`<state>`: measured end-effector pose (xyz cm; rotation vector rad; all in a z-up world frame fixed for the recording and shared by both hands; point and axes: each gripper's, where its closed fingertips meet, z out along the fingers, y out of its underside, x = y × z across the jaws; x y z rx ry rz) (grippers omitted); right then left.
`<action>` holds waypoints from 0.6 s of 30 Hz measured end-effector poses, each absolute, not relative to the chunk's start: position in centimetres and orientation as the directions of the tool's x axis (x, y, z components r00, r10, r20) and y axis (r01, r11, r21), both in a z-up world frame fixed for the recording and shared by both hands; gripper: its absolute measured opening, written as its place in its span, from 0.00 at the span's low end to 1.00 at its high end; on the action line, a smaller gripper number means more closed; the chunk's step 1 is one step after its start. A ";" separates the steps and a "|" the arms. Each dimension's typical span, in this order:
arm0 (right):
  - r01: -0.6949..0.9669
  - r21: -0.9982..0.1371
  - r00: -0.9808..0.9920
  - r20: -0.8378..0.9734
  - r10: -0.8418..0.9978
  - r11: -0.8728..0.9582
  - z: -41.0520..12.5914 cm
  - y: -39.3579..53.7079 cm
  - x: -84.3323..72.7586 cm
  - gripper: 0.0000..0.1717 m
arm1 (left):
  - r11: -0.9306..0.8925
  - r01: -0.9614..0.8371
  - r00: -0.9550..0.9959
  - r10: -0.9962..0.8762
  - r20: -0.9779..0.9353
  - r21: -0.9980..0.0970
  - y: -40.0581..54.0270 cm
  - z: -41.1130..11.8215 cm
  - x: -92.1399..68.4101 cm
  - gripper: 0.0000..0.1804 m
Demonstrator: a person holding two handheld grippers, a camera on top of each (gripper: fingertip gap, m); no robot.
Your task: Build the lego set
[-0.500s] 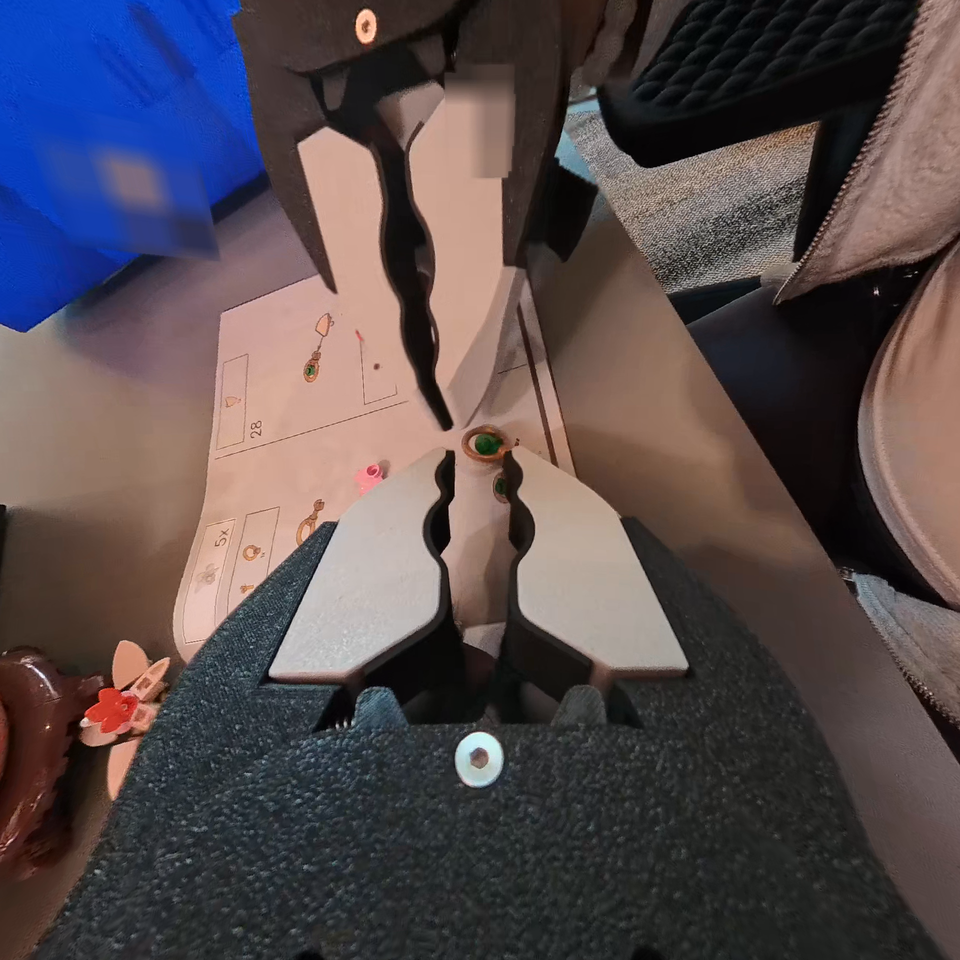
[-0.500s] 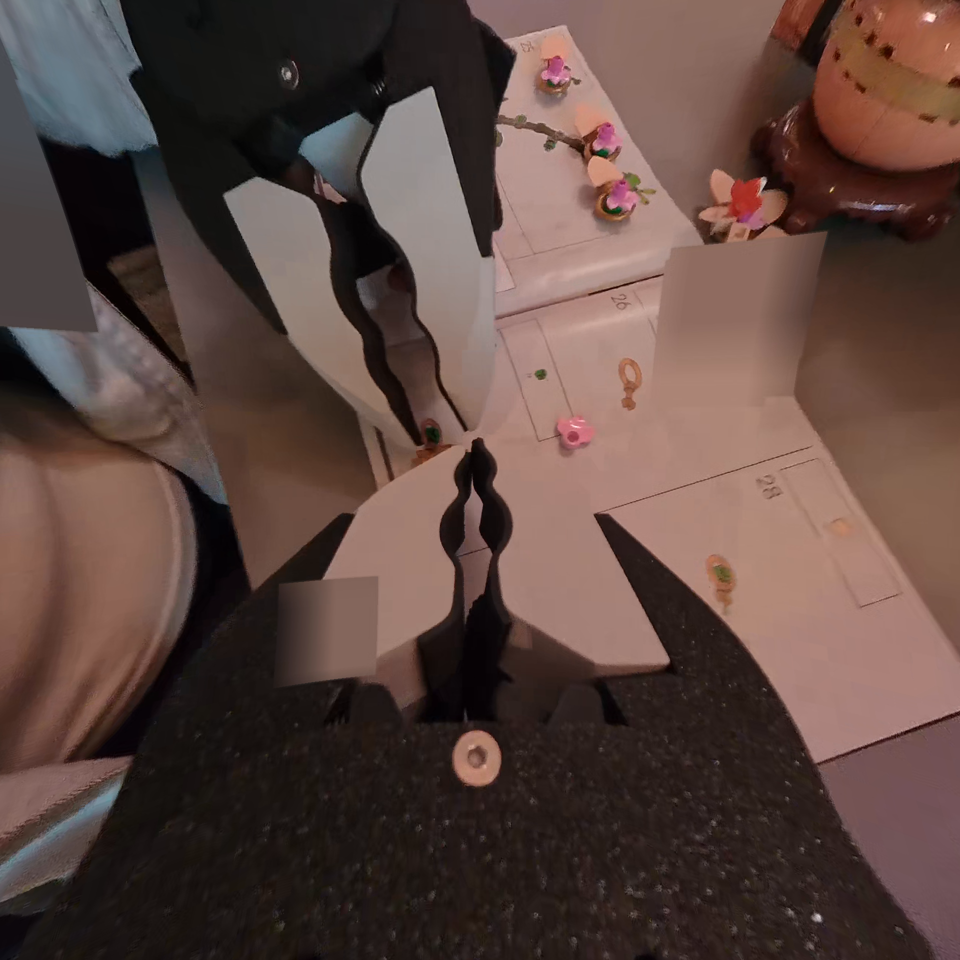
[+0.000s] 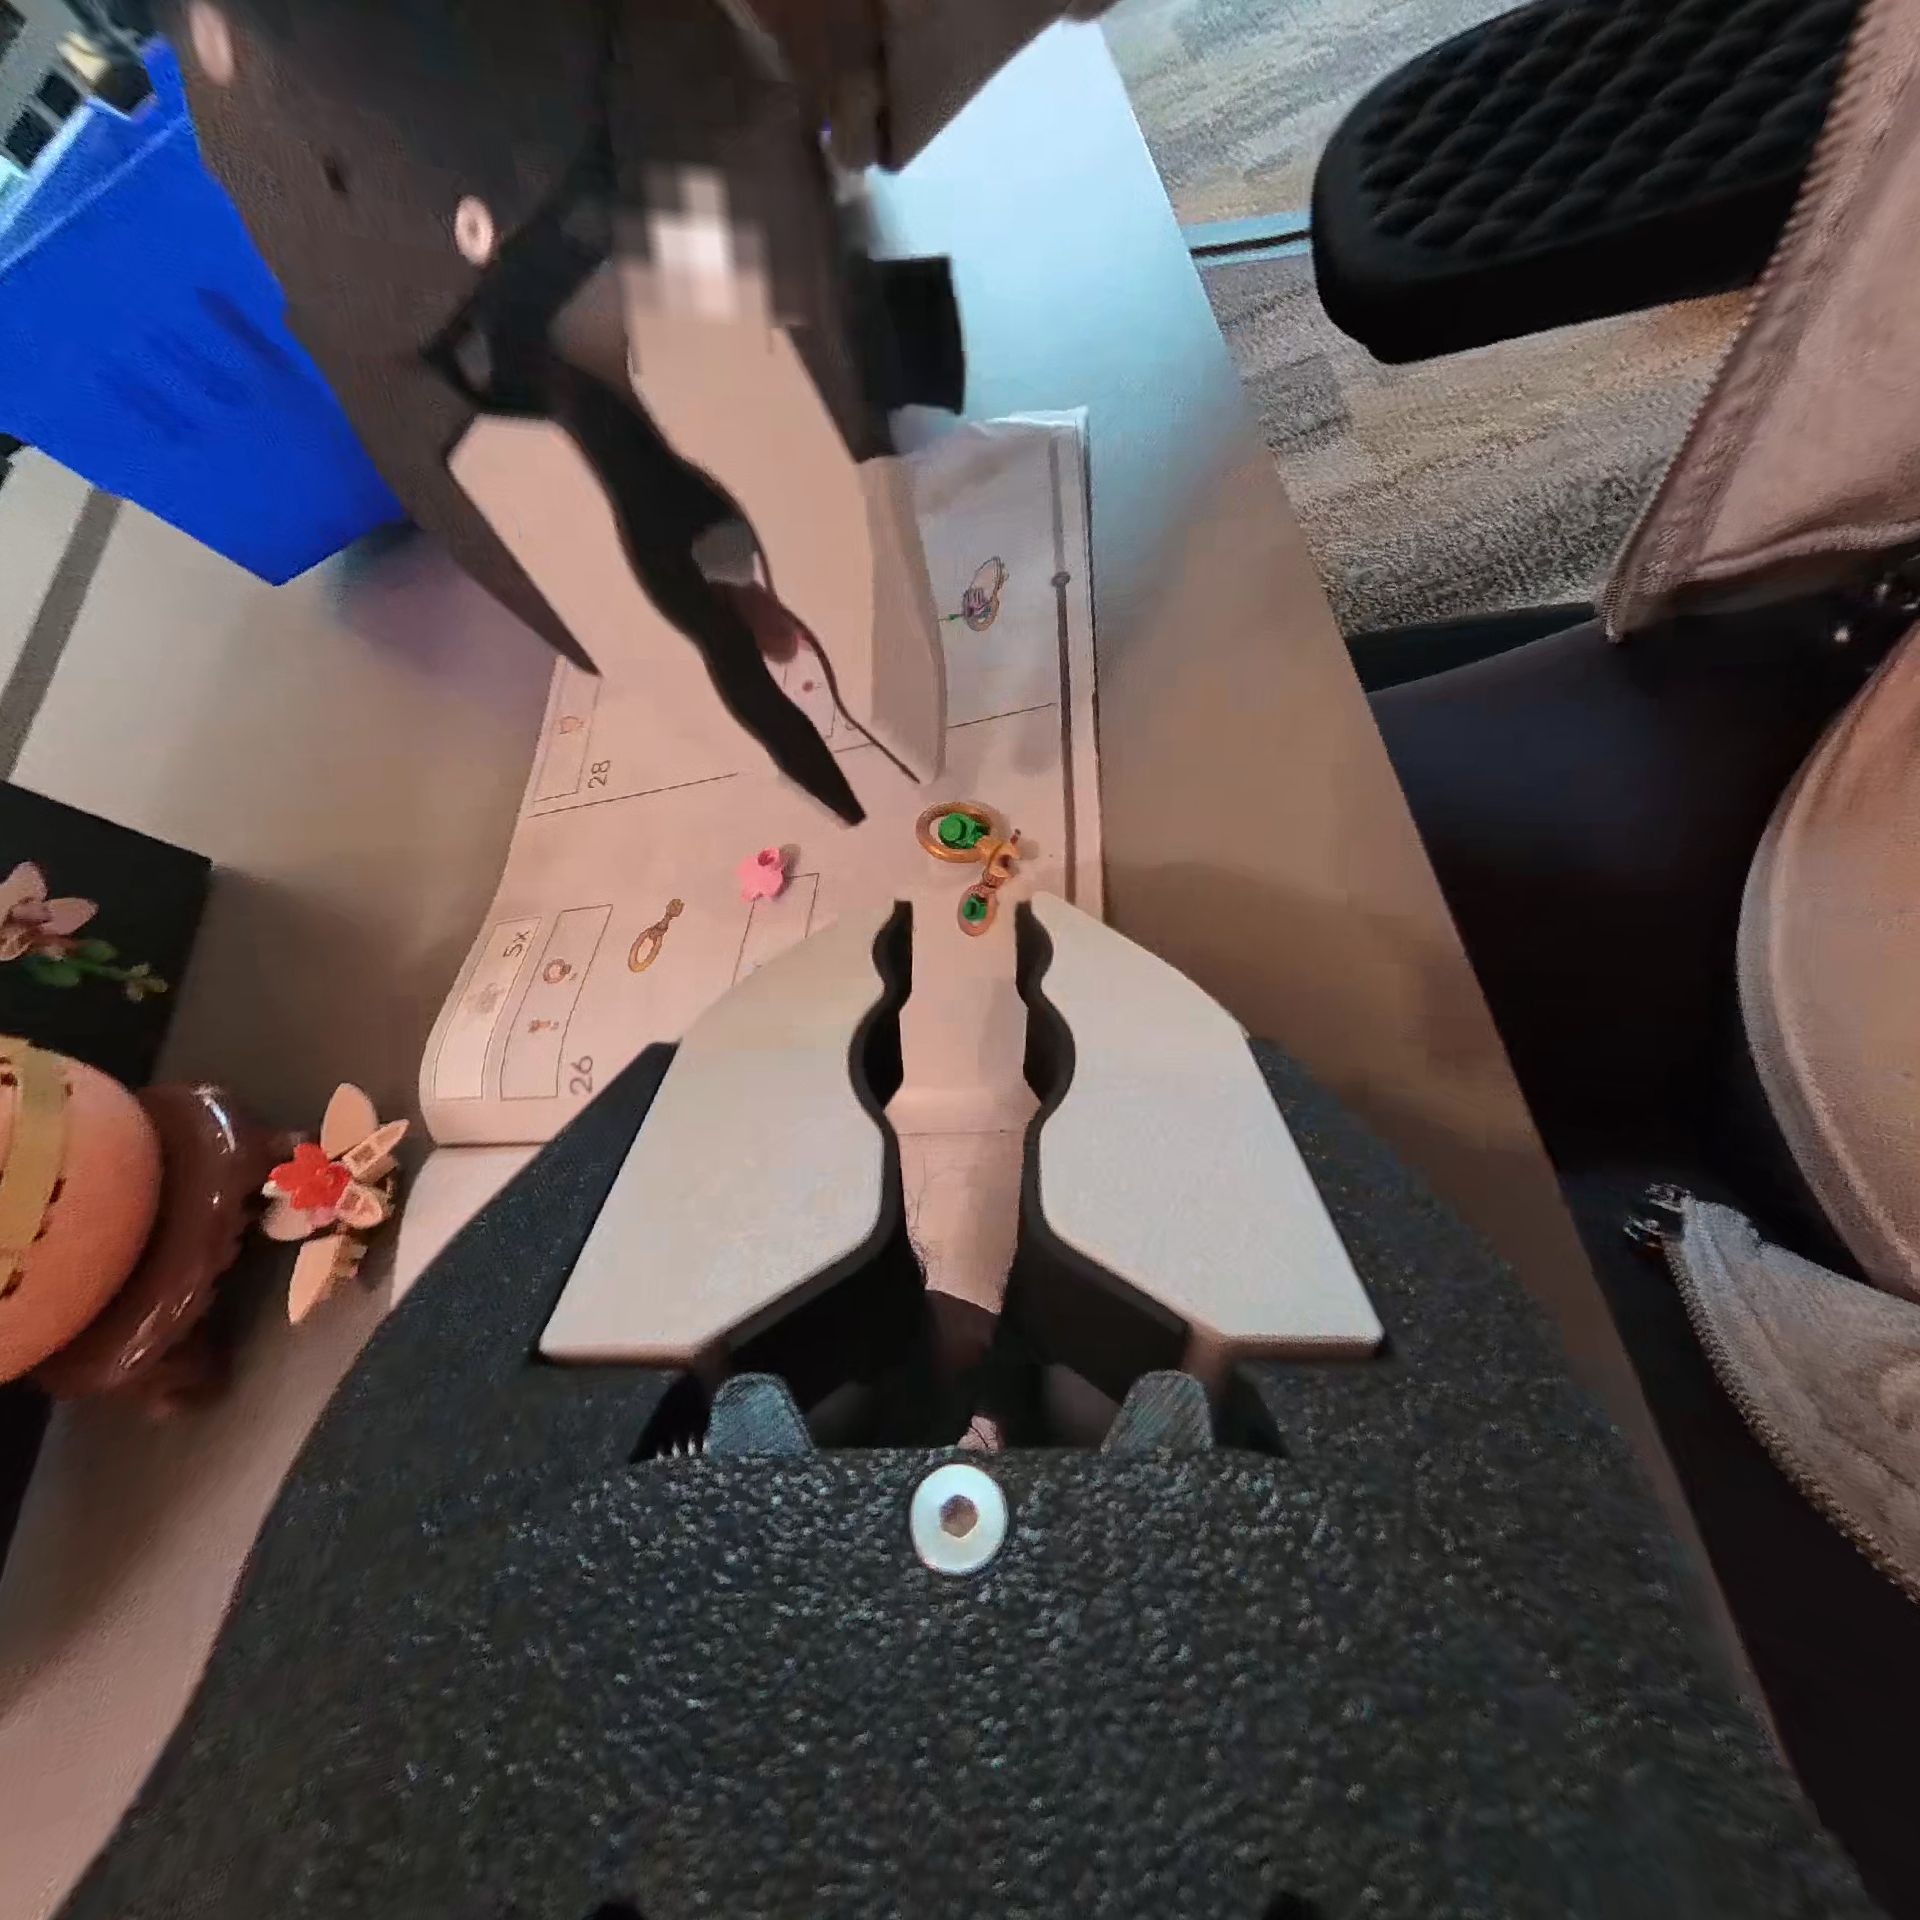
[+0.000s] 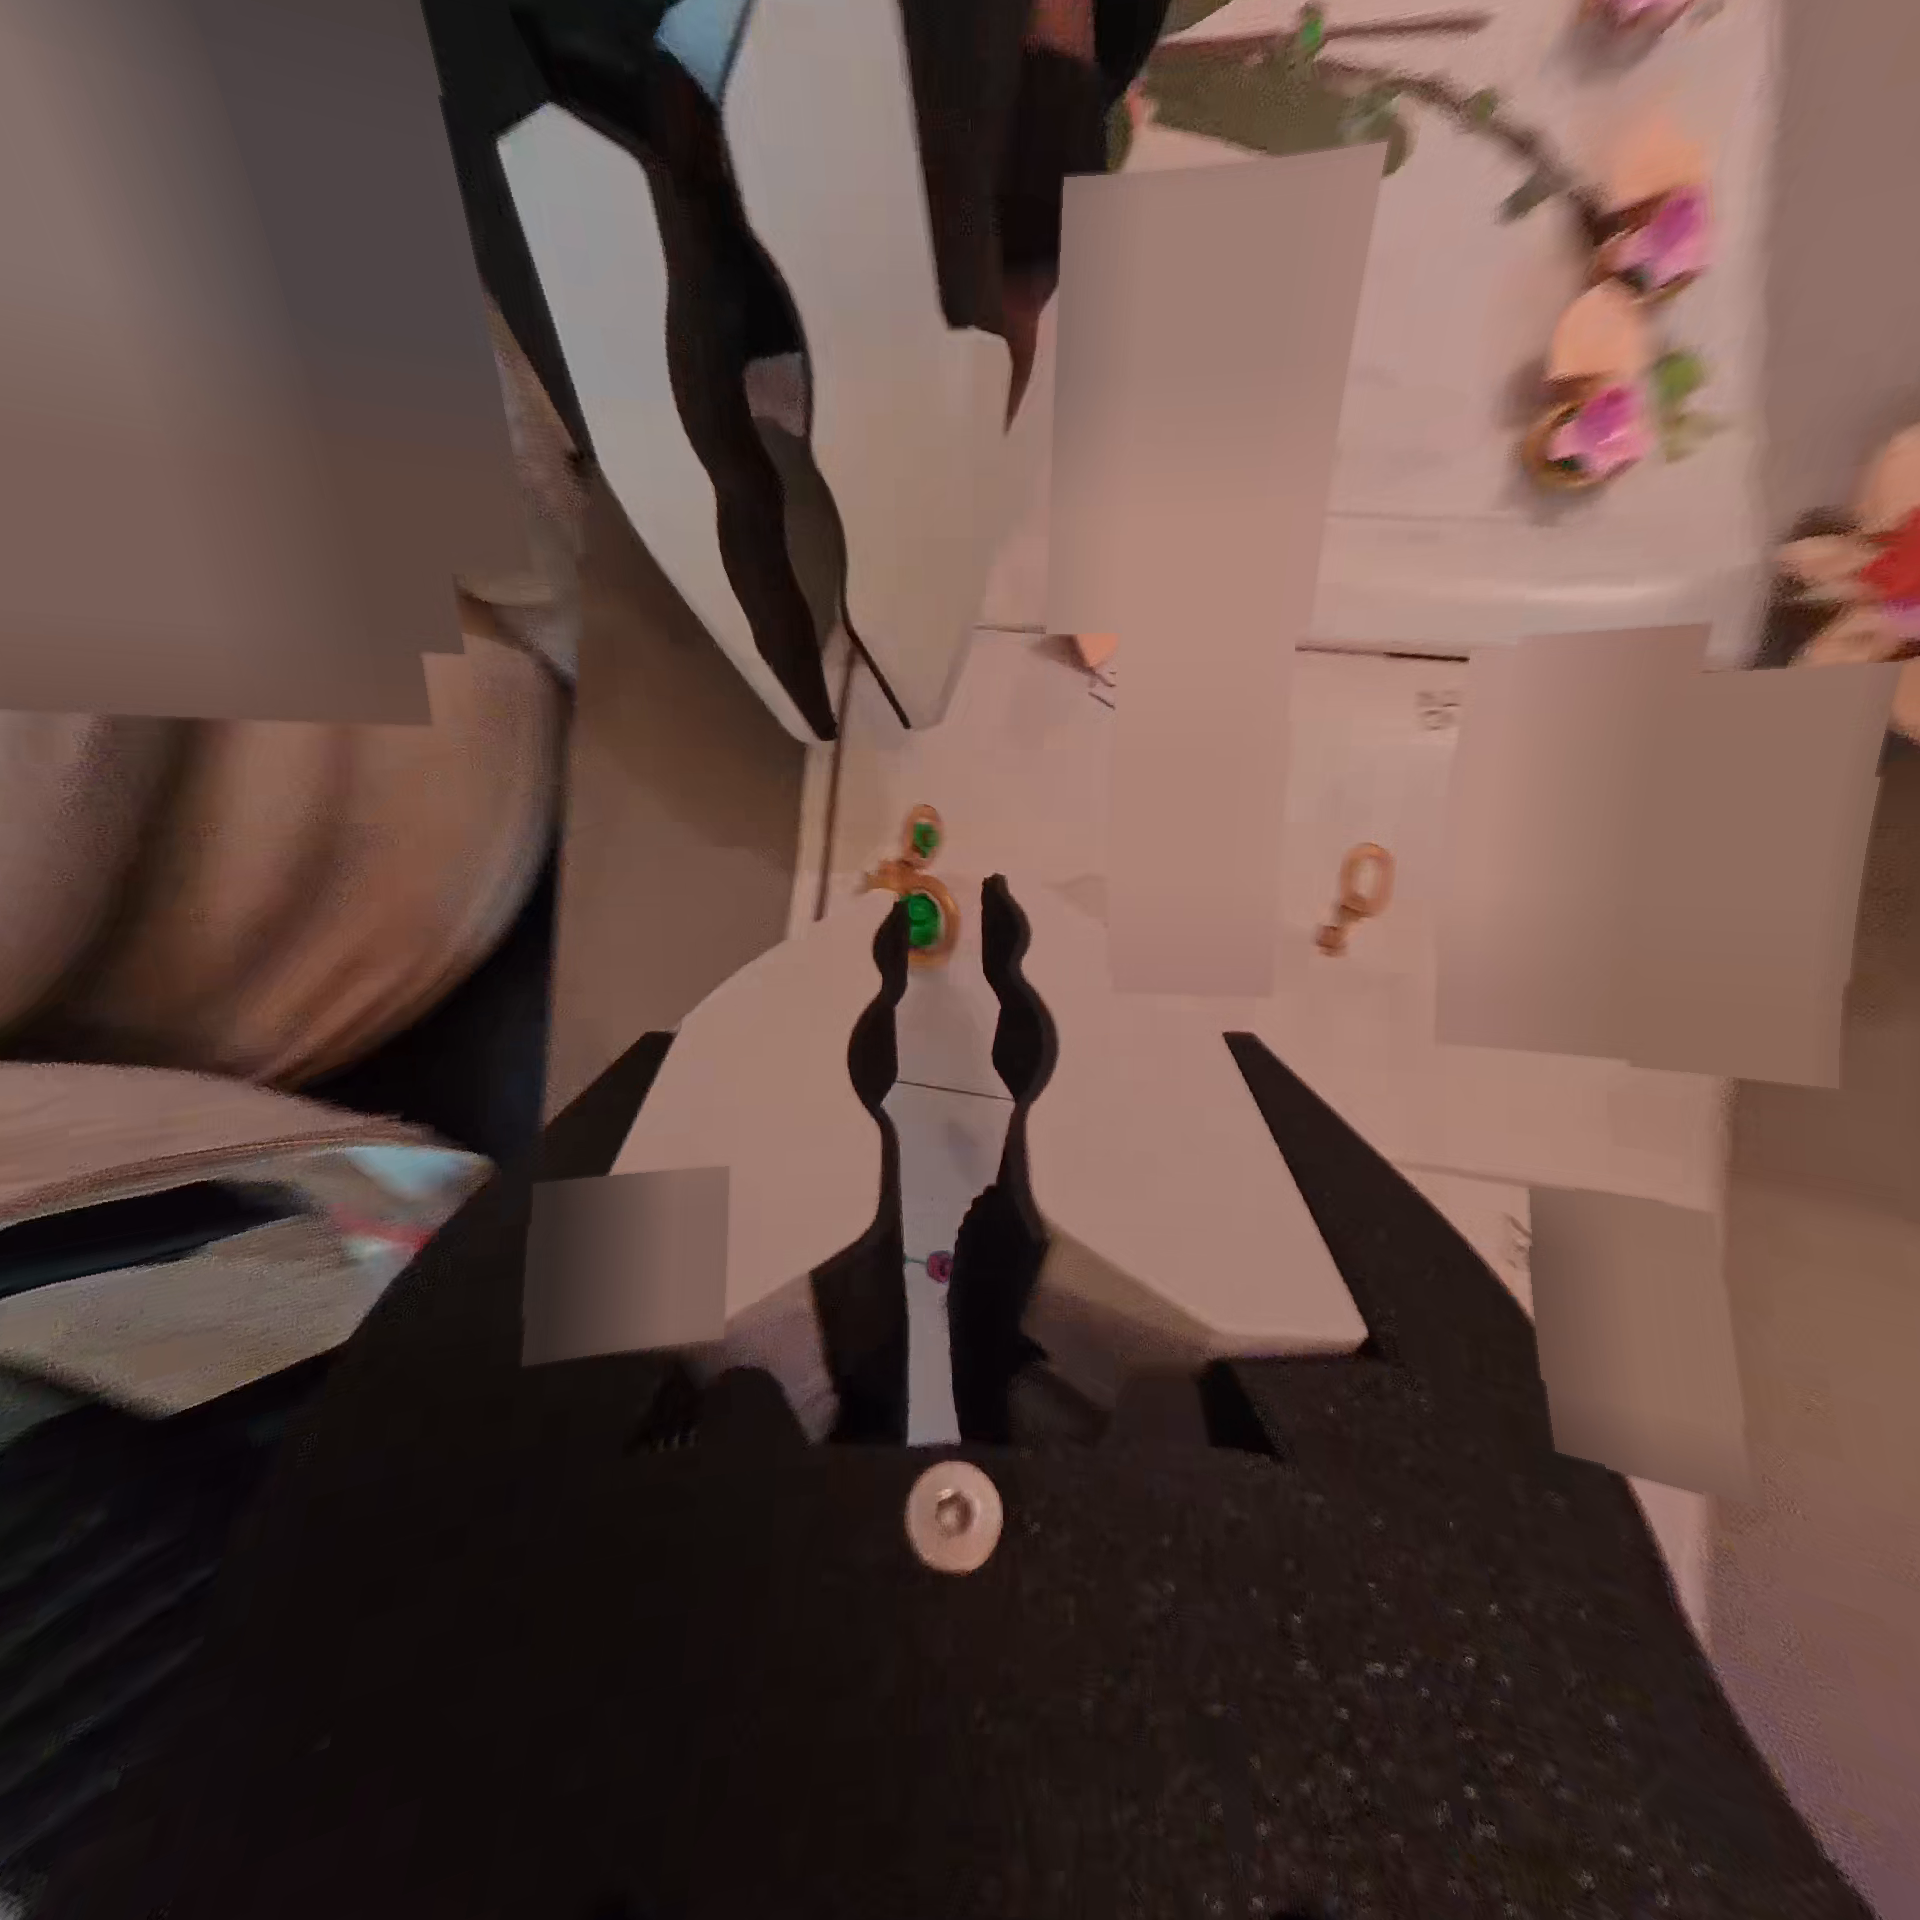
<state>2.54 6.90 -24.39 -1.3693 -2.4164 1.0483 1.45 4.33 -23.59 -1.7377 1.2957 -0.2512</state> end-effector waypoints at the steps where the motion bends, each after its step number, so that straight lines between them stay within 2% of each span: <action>1: 0.718 -0.630 -0.565 -0.280 0.776 0.296 -24.5 6.6 2.5 0.08 | -0.021 -0.642 0.437 -0.831 -0.343 -0.766 4.1 -23.4 1.4 0.10; 3: 0.767 -0.579 -0.555 -0.384 0.738 0.276 -25.0 6.7 2.6 0.08 | -0.016 -0.627 0.451 -0.822 -0.347 -0.778 3.7 -23.1 1.3 0.10; 7: 0.799 -0.530 -0.558 -0.476 0.679 0.285 -25.8 6.7 2.8 0.07 | 0.005 -0.614 0.454 -0.816 -0.358 -0.790 3.4 -22.9 1.2 0.10; 13: 0.834 -0.490 -0.519 -0.538 0.664 0.255 -26.5 6.1 3.8 0.01 | -0.003 -0.561 0.535 -0.765 -0.359 -0.828 4.3 -22.1 0.5 0.12; 16: 0.812 -0.584 -0.414 -0.545 0.729 0.025 -24.7 6.9 2.6 0.00 | -0.062 -0.390 0.729 -0.631 -0.266 -0.919 6.1 -20.1 -1.0 0.16; 18: 0.699 -0.679 -0.332 -0.586 0.739 -0.224 -22.1 7.7 1.2 0.00 | -0.090 -0.193 0.816 -0.568 -0.109 -0.977 6.6 -18.7 -1.9 0.16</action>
